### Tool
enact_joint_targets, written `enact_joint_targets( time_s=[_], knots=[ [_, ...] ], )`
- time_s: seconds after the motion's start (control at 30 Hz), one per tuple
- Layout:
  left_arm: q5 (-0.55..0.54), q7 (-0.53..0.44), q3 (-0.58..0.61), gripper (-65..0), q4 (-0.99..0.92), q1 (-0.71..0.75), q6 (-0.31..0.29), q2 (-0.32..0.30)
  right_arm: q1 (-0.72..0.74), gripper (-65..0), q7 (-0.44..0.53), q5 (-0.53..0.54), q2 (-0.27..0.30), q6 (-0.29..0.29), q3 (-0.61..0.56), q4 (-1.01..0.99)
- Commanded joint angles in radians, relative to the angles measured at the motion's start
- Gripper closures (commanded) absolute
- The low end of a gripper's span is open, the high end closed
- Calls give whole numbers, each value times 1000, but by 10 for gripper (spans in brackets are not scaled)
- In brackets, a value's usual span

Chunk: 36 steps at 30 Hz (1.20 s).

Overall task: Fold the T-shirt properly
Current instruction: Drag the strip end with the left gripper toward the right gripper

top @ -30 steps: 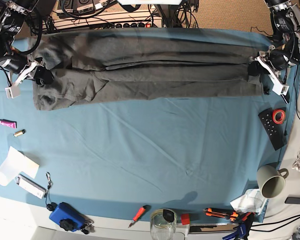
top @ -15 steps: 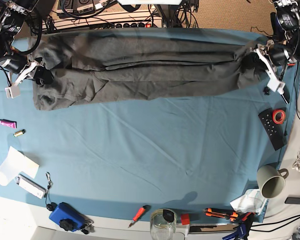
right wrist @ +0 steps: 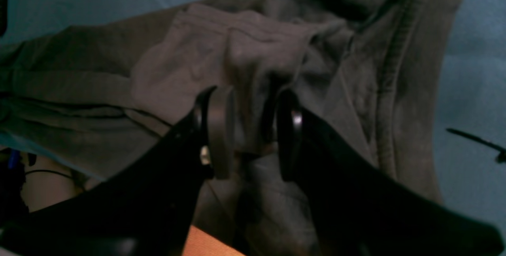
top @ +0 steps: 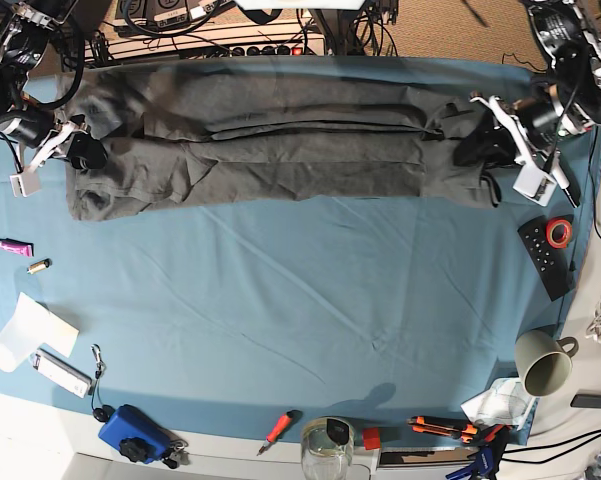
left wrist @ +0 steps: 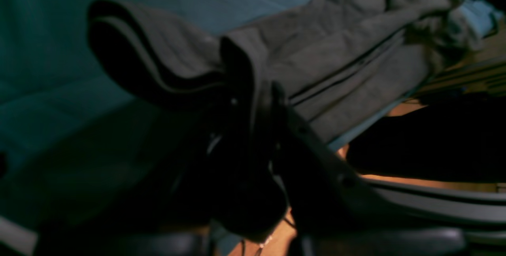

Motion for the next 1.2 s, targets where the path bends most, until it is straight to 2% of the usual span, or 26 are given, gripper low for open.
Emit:
enact_joint_targets(
  time_s=[0.0, 0.13, 0.3, 0.43, 0.5, 0.6, 0.67, 0.77, 0.87, 0.97, 1.03, 1.17],
  knots=[
    [-42, -14, 19, 0, 15, -5, -3, -2, 8, -185, 17, 23, 23, 2, 10, 18],
    [0, -14, 163, 0, 27, -8, -3, 16, 8, -185, 17, 23, 23, 2, 10, 18],
    [165, -86, 349, 0, 41, -34, 2, 54, 8, -185, 17, 23, 23, 2, 10, 18],
    [244, -118, 471, 0, 41, -56, 2, 102, 8, -185, 17, 23, 23, 2, 10, 18],
    [293, -149, 531, 0, 41, -57, 22, 131, 8, -185, 17, 22, 23, 2, 10, 18],
    [390, -164, 625, 0, 41, -69, 40, 177, 8, -185, 17, 19, 22, 2, 10, 18],
    [481, -208, 687, 0, 40, -76, 42, 204, 8, -185, 17, 20, 23, 2, 10, 18],
    [626, -245, 774, 0, 38, -96, 85, 244, 8, -185, 17, 19, 22, 2, 10, 18],
    [724, -267, 849, 0, 11, -115, 96, 282, 8, -185, 17, 19, 22, 2, 10, 18],
    [779, -267, 914, 0, -24, -134, 97, 317, 8, -185, 17, 19, 23, 2, 10, 18],
    [812, -284, 947, 0, -37, -143, 120, 341, 8, -185, 17, 20, 23, 2, 10, 18],
    [868, -316, 986, 0, -56, -155, 138, 346, 8, -185, 17, 20, 23, 2, 10, 18]
  ],
)
